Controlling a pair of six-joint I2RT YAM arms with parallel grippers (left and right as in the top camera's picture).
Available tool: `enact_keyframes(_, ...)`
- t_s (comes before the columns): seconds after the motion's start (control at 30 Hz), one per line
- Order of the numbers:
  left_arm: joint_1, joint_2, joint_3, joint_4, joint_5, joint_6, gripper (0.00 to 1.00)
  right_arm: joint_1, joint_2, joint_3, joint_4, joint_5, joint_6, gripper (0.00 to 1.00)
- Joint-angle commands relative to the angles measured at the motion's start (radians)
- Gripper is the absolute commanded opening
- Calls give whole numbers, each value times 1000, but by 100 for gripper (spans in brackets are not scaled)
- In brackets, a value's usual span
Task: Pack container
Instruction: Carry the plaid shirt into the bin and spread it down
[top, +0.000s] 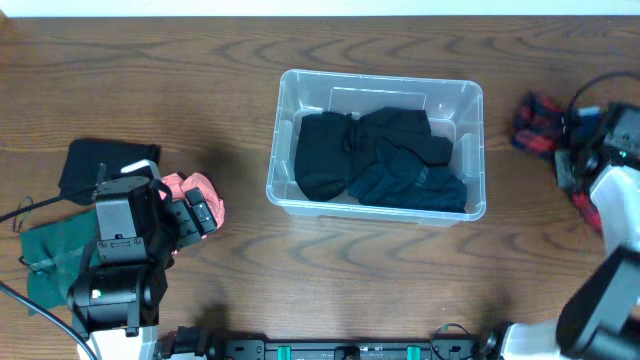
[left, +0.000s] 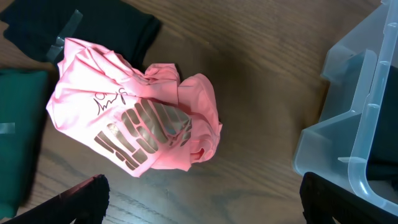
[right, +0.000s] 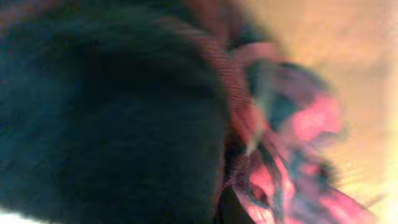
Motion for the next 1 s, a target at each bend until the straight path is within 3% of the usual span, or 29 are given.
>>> enact_keyframes(0.0,6,2,20,-2,-12,-6,98,95,-155,131,-34,-39,60,1)
enact_keyframes(0.3,6,2,20,-2,-11,-7,98,484,-308,238,-191,-24,120,1)
enact_keyframes(0.57,6,2,18,-3,-11,-17,98,824,-230,238,-201,97,302,1)
enact_keyframes(0.97,6,2,17,-2,-11,-16,98,957,142,238,-195,95,472,1)
